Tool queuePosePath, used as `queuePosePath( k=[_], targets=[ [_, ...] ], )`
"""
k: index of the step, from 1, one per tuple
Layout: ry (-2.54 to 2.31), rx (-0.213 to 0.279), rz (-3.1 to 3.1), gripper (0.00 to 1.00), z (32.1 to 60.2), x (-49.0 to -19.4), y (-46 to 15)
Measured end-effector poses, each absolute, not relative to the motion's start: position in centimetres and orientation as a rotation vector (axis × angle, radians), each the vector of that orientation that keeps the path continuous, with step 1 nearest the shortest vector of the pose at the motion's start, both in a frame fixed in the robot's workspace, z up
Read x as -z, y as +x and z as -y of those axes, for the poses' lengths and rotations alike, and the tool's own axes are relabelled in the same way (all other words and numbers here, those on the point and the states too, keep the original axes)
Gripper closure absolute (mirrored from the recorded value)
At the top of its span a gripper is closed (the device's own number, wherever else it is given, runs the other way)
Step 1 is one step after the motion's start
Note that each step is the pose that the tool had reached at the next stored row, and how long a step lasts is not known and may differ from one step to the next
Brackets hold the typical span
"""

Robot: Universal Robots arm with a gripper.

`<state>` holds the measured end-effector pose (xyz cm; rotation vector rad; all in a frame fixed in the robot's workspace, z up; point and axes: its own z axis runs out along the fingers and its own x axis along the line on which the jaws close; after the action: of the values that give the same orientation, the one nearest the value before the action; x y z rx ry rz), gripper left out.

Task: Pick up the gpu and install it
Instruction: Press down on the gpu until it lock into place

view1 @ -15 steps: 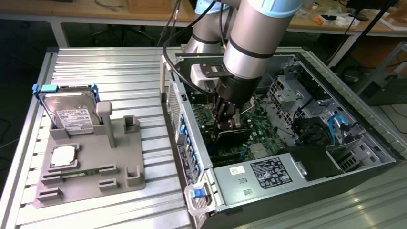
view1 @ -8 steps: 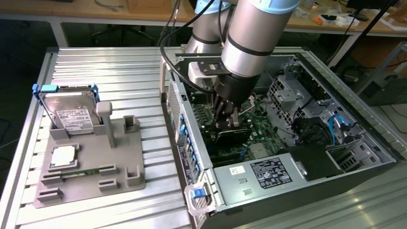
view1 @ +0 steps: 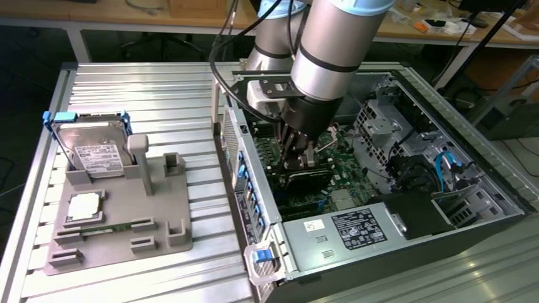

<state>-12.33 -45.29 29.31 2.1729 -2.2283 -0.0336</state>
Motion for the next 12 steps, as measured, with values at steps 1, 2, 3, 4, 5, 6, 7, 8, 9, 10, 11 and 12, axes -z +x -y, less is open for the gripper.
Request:
queuePosePath(
  k=[1,2,3,4,5,6,7,8,9,10,11,12],
  targets=[
    [2.173,0.034,2.228,0.89,45.3,-29.4,-12.5],
    [2.173,0.034,2.229,0.89,45.3,-29.4,-12.6],
    [2.173,0.035,2.229,0.89,45.3,-29.5,-12.7],
    [2.173,0.035,2.229,0.89,45.3,-29.6,-12.8],
    [2.173,0.035,2.229,0.89,45.3,-29.6,-13.0],
    [2.173,0.035,2.229,0.89,45.3,-29.6,-13.1],
    [2.174,0.035,2.229,0.89,45.3,-29.7,-13.3],
    [2.174,0.036,2.229,0.89,45.3,-29.7,-13.5],
    [2.174,0.036,2.229,0.89,45.3,-29.7,-13.7],
    [2.174,0.036,2.229,0.89,45.3,-29.7,-13.9],
    [2.174,0.036,2.229,0.89,45.3,-29.7,-14.1],
    [2.174,0.037,2.229,0.89,45.3,-29.7,-14.3]
  ],
)
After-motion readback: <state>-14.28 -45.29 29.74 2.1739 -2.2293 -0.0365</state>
